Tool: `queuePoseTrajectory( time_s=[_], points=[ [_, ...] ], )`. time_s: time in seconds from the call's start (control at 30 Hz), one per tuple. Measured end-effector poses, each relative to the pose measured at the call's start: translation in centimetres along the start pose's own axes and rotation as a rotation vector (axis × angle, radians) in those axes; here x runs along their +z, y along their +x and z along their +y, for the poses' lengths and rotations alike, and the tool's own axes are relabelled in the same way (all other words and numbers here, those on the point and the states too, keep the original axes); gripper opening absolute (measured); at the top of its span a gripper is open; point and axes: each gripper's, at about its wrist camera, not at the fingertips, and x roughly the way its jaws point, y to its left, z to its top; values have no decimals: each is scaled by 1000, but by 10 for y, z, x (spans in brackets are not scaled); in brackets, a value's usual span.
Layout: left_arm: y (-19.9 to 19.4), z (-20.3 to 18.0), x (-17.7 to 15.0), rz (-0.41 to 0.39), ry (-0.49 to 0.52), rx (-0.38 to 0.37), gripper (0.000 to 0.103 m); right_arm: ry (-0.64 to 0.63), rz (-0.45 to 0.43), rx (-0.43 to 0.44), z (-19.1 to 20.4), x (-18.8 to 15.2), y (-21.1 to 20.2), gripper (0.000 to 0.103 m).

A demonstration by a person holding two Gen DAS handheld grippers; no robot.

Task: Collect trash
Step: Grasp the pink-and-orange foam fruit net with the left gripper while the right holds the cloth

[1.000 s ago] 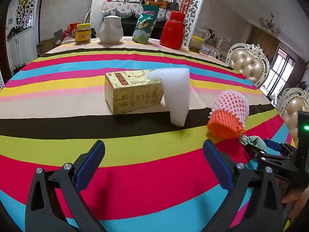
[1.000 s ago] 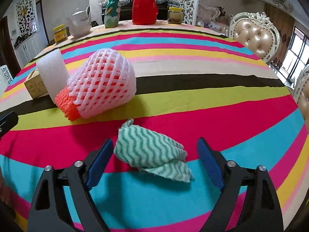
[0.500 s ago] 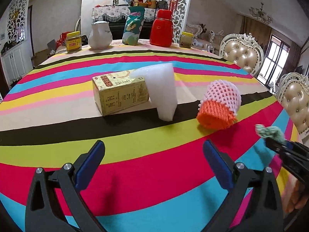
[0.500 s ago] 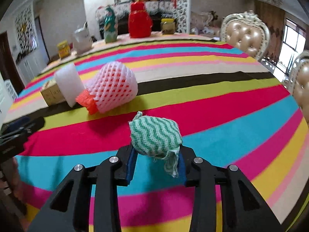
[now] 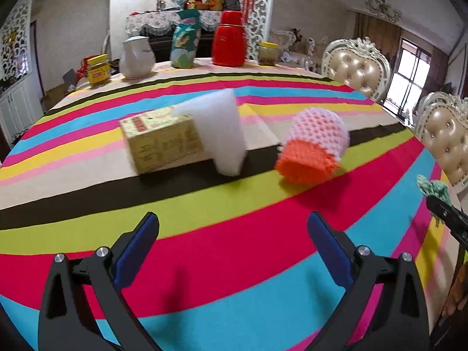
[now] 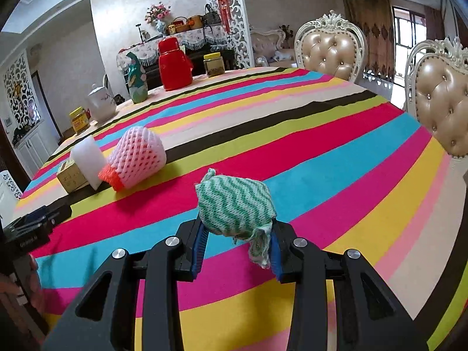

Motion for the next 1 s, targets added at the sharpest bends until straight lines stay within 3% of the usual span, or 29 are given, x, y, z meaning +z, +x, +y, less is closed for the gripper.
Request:
queuePoseTrajectory(
  time_s=[0.23,0.33,0.53,0.67,0.73,0.77,0.83,0.9,1.0],
  points=[
    [24,-47,6,96,92,-43,98,16,-8,4,-6,2,-3,36],
    [37,-68,19,92,159,-6,98,50,-14,5,-14,3,-5,36],
    [75,-93,51,93,174,7,98,75,-8,2,-20,3,-1,36],
    [95,-108,65,93,225,62,98,80,-7,10,-22,4,1,36],
    [103,-109,68,108,219,42,82,79,-7,8,-22,4,1,36],
    [106,-109,68,122,217,24,67,80,-6,10,-22,4,2,36],
    [105,-109,66,122,217,5,52,80,-3,14,-22,4,3,36],
    [98,-111,61,102,231,-9,27,74,-5,16,-20,4,2,36],
    [86,-110,54,85,230,-33,25,64,-3,21,-18,3,2,36]
  ],
)
